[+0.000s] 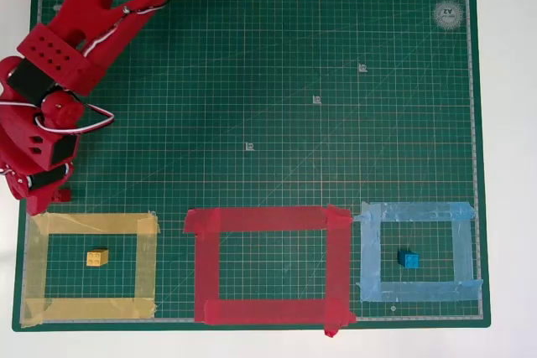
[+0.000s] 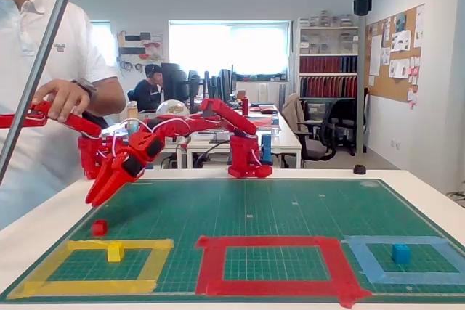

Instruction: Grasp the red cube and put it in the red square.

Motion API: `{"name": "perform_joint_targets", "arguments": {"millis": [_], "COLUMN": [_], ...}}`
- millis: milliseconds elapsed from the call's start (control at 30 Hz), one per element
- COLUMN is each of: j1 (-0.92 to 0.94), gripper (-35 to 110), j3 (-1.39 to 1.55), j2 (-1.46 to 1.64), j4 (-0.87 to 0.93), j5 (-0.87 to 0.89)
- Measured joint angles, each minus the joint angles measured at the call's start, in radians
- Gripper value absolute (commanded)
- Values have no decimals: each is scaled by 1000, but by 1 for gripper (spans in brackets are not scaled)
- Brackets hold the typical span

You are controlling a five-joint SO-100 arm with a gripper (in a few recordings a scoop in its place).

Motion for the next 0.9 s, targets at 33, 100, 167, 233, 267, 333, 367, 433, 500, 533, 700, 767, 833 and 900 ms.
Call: {"name": "perform_joint_targets", "arguments": {"millis": [33, 100, 167, 233, 267, 333, 367, 433, 500, 533, 700, 767, 833, 900], "j1": [3, 9, 12, 15, 17, 23, 29, 40, 40, 38, 35, 35, 40, 51], "gripper": [15, 18, 18, 19, 20, 23, 23, 24, 24, 24, 24, 24, 24, 24], "j3": [0, 0, 0, 0, 0, 0, 0, 0, 0, -3, -14, -17, -17, -17], "j2": [-3, -5, -5, -5, -9, -20, -21, -23, -28, -34, -55, -66, -84, -92], "j4": [0, -2, -2, -2, -2, -3, -3, -3, -3, -3, -3, -21, -58, -81], "j5": [0, 0, 0, -2, -2, -2, -2, -2, -2, -2, -2, -2, -2, -2]}}
